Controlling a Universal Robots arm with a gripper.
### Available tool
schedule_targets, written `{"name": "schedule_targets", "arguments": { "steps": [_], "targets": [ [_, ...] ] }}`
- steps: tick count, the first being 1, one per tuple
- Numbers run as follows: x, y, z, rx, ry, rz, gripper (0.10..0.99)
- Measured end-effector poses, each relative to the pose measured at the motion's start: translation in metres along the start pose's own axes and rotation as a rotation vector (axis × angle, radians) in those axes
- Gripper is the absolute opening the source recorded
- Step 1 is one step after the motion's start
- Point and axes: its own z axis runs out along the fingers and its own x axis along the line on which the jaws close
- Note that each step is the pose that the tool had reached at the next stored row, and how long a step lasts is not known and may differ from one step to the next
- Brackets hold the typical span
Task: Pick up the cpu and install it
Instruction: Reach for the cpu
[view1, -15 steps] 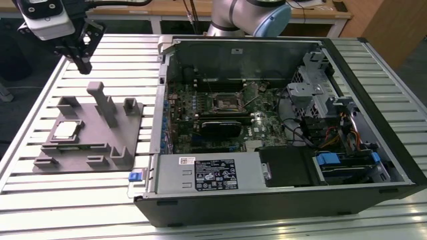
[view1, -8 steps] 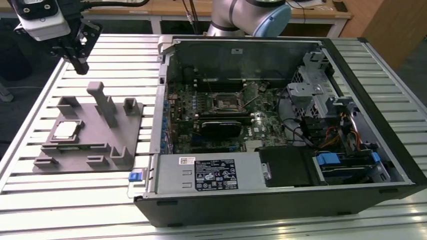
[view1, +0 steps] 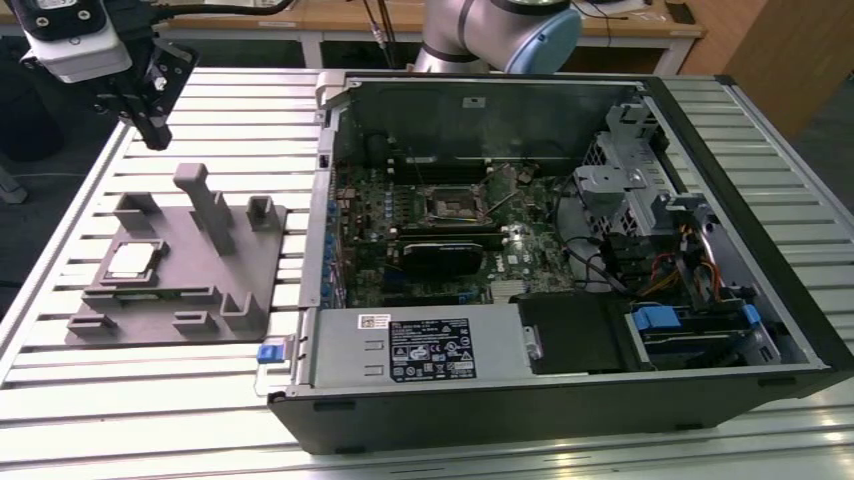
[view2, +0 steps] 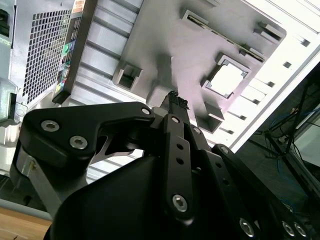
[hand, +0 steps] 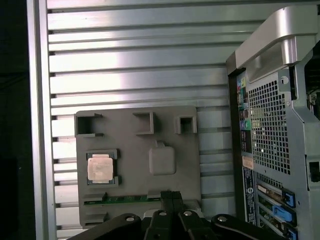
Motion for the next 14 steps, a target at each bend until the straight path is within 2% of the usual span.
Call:
{"name": "schedule_targets", "arguments": {
  "steps": [14],
  "targets": [
    [0.0096, -0.0008, 0.0013, 0.000, 0.0017, 0.000, 0.106]
  ]
}}
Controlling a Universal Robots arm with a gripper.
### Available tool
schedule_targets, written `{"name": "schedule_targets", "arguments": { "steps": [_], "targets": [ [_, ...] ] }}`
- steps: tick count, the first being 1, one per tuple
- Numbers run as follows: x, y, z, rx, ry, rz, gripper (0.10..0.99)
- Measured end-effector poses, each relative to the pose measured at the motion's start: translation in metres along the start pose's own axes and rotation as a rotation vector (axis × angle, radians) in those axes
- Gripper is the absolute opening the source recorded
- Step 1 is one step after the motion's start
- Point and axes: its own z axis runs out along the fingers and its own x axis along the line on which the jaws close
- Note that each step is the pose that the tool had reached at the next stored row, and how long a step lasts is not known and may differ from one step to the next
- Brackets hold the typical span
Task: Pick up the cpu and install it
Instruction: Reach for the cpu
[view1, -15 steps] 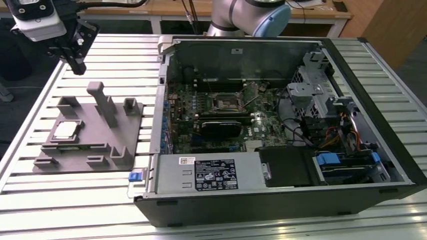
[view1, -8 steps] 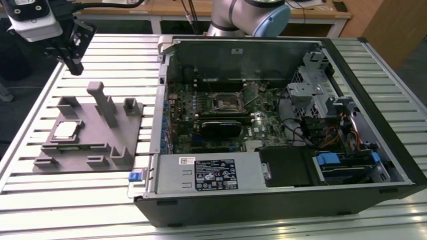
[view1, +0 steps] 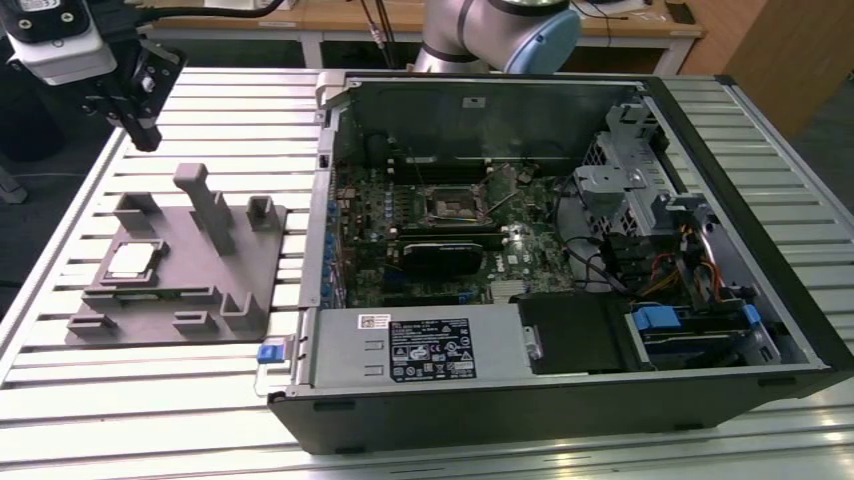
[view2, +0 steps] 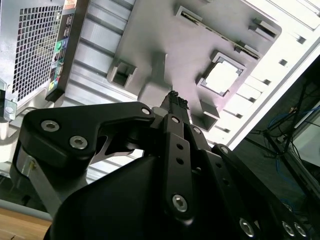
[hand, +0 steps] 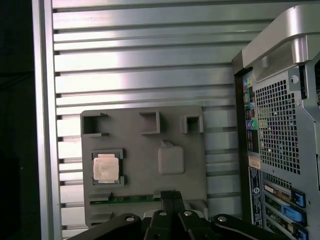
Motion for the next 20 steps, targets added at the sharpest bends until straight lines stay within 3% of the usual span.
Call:
{"name": "schedule_targets", "arguments": {
  "steps": [20],
  "targets": [
    [0.0134, -0.0011, 0.0017, 0.000, 0.0024, 0.000, 0.106]
  ]
}}
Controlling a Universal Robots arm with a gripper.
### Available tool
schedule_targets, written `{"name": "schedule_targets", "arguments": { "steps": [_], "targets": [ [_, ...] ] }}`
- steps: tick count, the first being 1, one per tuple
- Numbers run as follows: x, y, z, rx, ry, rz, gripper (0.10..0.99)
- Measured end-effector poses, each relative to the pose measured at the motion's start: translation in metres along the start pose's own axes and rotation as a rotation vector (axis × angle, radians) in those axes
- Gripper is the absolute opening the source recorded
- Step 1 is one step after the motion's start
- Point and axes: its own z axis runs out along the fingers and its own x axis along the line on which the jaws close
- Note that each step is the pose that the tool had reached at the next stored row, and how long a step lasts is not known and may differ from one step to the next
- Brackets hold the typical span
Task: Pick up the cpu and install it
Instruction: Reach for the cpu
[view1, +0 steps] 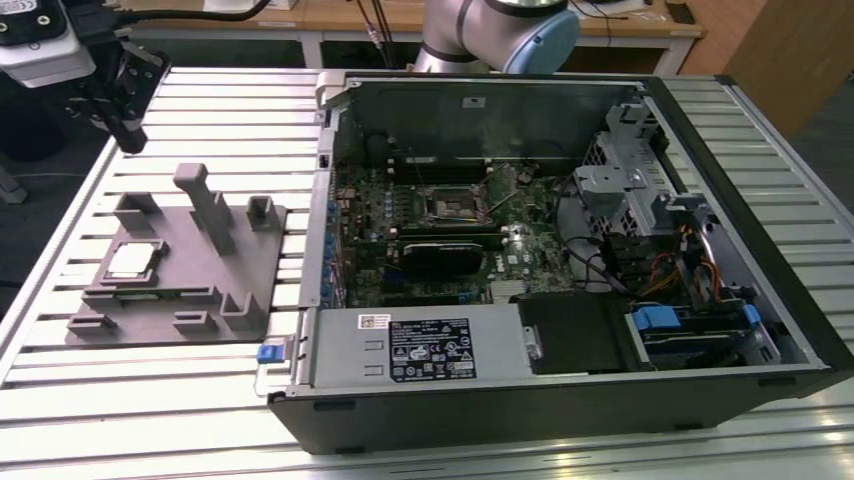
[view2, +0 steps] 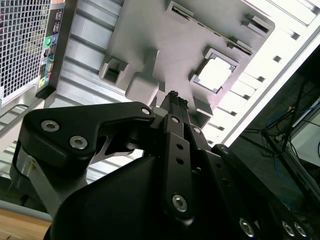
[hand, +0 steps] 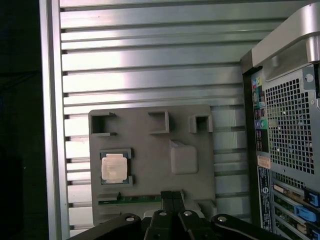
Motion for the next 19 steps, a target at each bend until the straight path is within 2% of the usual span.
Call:
{"name": "schedule_targets", "arguments": {
  "steps": [19],
  "targets": [
    [0.0131, -0.0011, 0.0018, 0.000, 0.0019, 0.000, 0.106]
  ]
}}
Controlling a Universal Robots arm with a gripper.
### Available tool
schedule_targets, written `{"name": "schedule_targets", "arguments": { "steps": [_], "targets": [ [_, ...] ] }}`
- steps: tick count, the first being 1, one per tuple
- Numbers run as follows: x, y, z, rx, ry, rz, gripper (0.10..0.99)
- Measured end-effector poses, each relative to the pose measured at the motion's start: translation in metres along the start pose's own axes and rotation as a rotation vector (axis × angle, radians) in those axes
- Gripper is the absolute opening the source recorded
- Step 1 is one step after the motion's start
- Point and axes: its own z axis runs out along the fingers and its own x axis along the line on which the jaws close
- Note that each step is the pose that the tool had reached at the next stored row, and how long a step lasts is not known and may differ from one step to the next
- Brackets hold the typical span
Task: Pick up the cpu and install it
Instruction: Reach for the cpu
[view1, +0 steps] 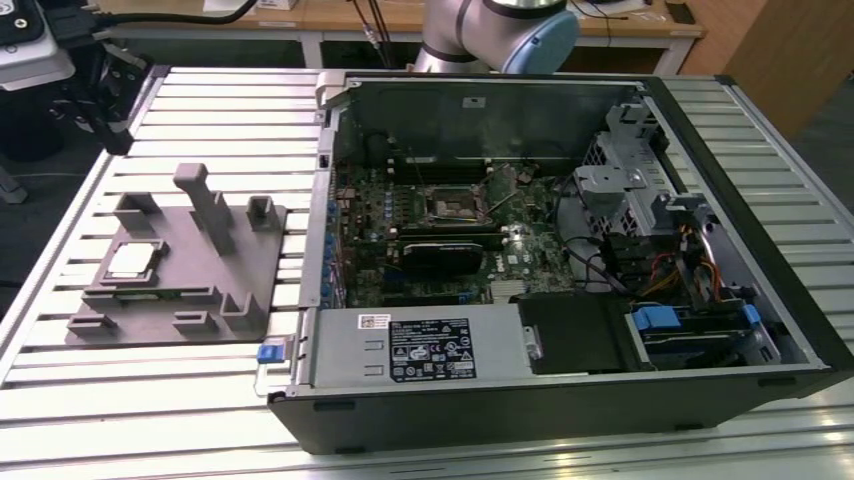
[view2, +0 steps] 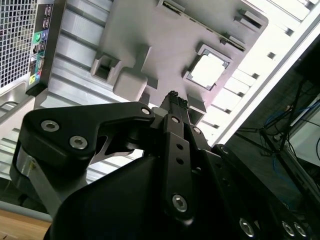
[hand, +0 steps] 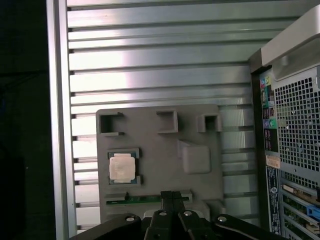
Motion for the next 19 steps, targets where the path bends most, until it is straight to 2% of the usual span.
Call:
{"name": "schedule_targets", "arguments": {
  "steps": [19],
  "targets": [
    [0.0118, -0.0010, 0.0020, 0.000, 0.0026, 0.000, 0.106]
  ]
}}
